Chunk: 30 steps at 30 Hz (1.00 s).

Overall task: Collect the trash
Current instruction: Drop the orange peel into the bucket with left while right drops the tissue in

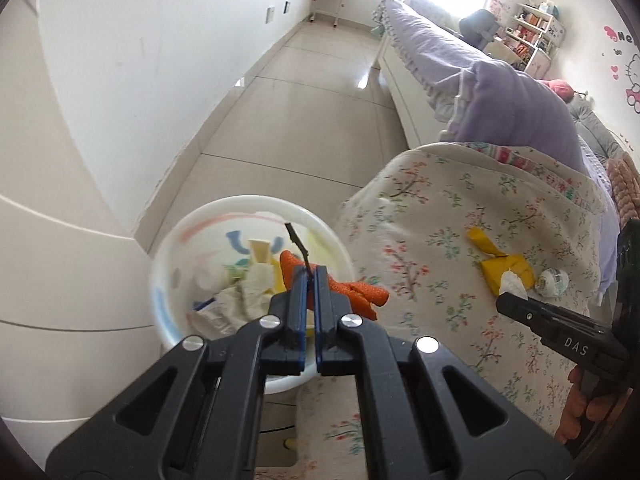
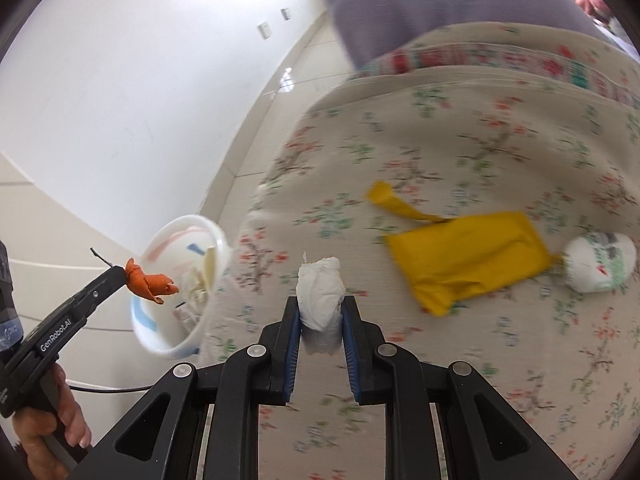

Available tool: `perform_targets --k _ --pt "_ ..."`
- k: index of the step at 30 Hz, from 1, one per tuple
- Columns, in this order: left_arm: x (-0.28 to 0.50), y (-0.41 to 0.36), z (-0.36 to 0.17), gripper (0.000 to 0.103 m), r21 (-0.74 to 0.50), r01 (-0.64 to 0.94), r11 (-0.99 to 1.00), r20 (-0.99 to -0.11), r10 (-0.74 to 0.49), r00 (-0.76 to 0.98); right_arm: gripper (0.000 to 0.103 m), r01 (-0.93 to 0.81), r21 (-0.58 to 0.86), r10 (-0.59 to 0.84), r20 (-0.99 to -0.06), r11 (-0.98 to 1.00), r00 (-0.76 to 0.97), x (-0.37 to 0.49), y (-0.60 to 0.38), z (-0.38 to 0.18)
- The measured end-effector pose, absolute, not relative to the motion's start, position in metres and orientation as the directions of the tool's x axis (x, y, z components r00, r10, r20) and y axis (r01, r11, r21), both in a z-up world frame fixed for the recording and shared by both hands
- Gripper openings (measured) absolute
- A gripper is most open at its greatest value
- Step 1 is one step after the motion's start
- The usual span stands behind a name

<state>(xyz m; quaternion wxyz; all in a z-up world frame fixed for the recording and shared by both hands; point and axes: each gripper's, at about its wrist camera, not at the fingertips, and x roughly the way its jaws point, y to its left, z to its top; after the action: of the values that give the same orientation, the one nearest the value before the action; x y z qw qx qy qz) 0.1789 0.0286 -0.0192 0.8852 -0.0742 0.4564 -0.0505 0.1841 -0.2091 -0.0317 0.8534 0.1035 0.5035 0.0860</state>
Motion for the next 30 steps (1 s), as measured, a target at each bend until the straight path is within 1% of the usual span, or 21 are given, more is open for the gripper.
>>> perform_targets --k 6,7,8,9,10,11,12,15,17,21,30 --pt "0.180 0.059 -0.022 0.004 -0.140 -0.008 0.990 -0.812 -0.110 0.573 0.021 -0.085 0.271 0.279 -0.841 0.959 0.463 0.190 -0.178 -0.038" --pt "0.180 0.066 -0.025 0.006 -0.145 -0.028 0.989 -0.820 -0.104 0.563 0.021 -0.095 0.273 0.285 -0.840 0.957 0.462 0.191 -0.172 -0.038" --pt "0.180 0.070 -0.026 0.014 -0.149 -0.040 0.988 -0.824 -0.101 0.557 0.021 -0.102 0.275 0.290 -0.838 0.956 0.462 0.191 -0.169 -0.039" --pt "0.180 0.075 -0.027 0.027 -0.152 -0.057 0.987 -0.828 -0.095 0.553 0.021 -0.109 0.276 0.294 -0.837 0.955 0.461 0.192 -0.165 -0.039" --pt "0.179 0.081 -0.028 0.036 -0.157 -0.073 0.985 -0.832 -0.092 0.548 0.021 -0.121 0.276 0.300 -0.836 0.954 0.459 0.192 -0.159 -0.040" --pt "0.178 0.085 -0.028 0.052 -0.158 -0.086 0.984 -0.836 -0.087 0.542 0.021 -0.129 0.274 0.302 -0.837 0.953 0.456 0.193 -0.155 -0.041" --pt "0.177 0.088 -0.028 0.063 -0.153 -0.096 0.983 -0.837 -0.078 0.542 0.021 -0.137 0.271 0.304 -0.838 0.953 0.453 0.193 -0.151 -0.042" --pt "0.172 0.098 -0.030 0.073 -0.120 -0.114 0.986 -0.849 -0.043 0.527 0.021 -0.158 0.260 0.304 -0.842 0.953 0.446 0.194 -0.140 -0.045" --pt "0.171 0.104 -0.033 0.077 -0.092 -0.126 0.988 -0.859 -0.015 0.512 0.021 -0.174 0.252 0.305 -0.840 0.952 0.449 0.195 -0.133 -0.046" --pt "0.165 0.121 -0.038 0.081 -0.069 -0.143 0.987 -0.870 0.011 0.493 0.021 -0.198 0.249 0.314 -0.833 0.948 0.456 0.197 -0.122 -0.048" --pt "0.160 0.141 -0.041 0.084 -0.058 -0.146 0.988 -0.878 0.020 0.478 0.021 -0.282 0.258 0.366 -0.808 0.924 0.461 0.201 -0.088 -0.053"
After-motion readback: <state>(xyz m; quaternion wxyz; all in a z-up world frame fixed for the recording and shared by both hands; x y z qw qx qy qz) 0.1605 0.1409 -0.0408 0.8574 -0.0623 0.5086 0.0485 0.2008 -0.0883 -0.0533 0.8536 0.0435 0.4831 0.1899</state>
